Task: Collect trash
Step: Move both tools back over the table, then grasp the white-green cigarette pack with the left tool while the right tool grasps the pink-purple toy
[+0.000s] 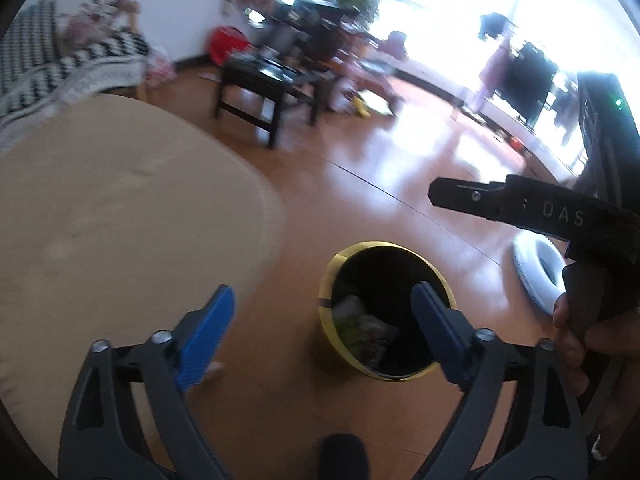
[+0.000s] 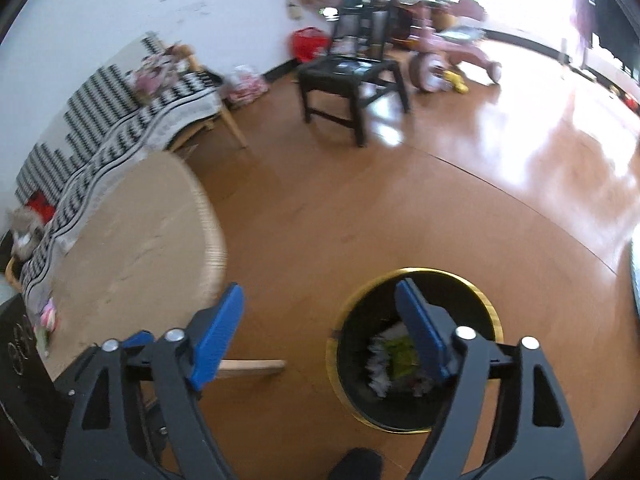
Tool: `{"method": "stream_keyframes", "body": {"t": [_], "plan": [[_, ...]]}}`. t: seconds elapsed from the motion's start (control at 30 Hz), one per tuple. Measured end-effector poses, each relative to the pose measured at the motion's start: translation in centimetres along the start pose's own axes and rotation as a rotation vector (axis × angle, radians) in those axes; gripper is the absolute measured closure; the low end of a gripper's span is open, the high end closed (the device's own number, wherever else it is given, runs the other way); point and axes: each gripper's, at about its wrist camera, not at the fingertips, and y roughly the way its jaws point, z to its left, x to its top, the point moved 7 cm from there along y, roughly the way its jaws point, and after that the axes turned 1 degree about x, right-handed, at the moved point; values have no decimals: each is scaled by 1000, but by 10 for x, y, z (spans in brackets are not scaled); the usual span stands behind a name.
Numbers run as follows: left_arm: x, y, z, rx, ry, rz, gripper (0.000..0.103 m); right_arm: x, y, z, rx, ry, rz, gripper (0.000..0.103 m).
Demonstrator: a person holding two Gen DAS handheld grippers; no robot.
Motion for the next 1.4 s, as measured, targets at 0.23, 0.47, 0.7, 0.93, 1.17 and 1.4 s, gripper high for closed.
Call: {"method": "stream_keyframes", "body": {"t": [0.23, 0.47, 0.7, 0.93, 1.17, 1.4], "plan": [[-4, -83, 117, 229, -77, -107, 7, 9, 16, 137, 123, -143, 3, 11], [-31, -159, 246, 399, -234, -164, 7, -9, 36, 283, 193, -353, 5, 9], [-84, -219, 364, 555, -379, -157, 7, -55, 64, 400, 292, -504, 67, 8], [-125, -236, 439, 661, -422, -84, 7, -112, 91, 490, 364, -620, 129, 8], [-136, -218, 471, 671, -305, 11, 7, -146, 118, 531, 366, -721, 167, 8], [-136, -209, 473, 603, -289, 18, 16, -157, 138, 552, 359, -756, 184, 8]]}}
